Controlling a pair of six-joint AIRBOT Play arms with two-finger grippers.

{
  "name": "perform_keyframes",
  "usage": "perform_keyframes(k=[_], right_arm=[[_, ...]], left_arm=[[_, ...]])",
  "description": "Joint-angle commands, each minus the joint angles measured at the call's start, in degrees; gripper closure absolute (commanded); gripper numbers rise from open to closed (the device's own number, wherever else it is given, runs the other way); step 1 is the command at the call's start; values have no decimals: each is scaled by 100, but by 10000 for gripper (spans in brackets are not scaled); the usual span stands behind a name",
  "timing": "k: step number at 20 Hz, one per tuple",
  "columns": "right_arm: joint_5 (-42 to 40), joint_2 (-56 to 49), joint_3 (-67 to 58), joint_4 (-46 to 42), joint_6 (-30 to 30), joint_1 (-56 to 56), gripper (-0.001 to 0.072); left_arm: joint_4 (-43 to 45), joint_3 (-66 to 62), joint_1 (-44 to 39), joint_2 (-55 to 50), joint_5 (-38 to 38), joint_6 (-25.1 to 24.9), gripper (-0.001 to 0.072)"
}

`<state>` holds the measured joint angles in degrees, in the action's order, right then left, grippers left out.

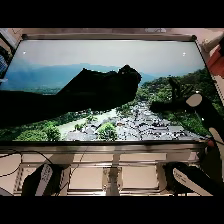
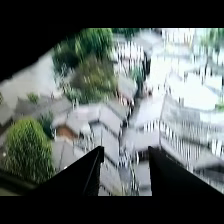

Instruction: Fold the clothes and pants, and hang the long-sleeved shirts on hangers.

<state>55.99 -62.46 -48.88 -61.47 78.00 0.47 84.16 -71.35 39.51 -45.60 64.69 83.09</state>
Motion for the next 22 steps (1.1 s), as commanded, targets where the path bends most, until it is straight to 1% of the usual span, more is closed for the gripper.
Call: perform_keyframes(k=[1, 2, 3, 4, 7, 9, 12, 15, 17, 18, 20, 22], right_arm=[[-660, -820, -1071, -55, -101, 236, 358], [-697, -1196, -1497, -74, -98, 289, 354], [-686, -1615, -1967, -79, -90, 319, 259], [-656, -2013, -2415, -94, -90, 319, 202], [-645, -2918, -3458, -90, -107, 321, 202], [-636, -3368, -3939, -76, -129, 358, 201], [-520, -3893, -4520, -22, -444, 568, 201], [-407, -4291, -4942, -125, -566, 868, 203], [-369, -4492, -5108, -334, -356, 984, 209], [-354, -4548, -5112, -376, -227, 992, 234], [-103, -4592, -5110, -396, -197, 986, 233], [267, -4590, -5204, -719, -216, 988, 228]], left_arm=[[592, 2, 31, -46, 208, 247, 686], [592, 2, 31, -72, 260, 247, 686], [592, 2, 31, -101, 317, 245, 686], [595, 2, 31, -133, 376, 245, 686], [588, 2, 31, -192, 472, 245, 686], [586, 2, 31, -234, 507, 245, 686], [586, 2, 31, -299, 509, 245, 686], [586, 2, 31, -385, 516, 245, 686], [586, 2, 31, -450, 531, 245, 686], [586, 2, 31, -476, 531, 245, 686], [586, 2, 31, -531, 527, 243, 686], [588, 2, 31, -599, 525, 240, 686]])
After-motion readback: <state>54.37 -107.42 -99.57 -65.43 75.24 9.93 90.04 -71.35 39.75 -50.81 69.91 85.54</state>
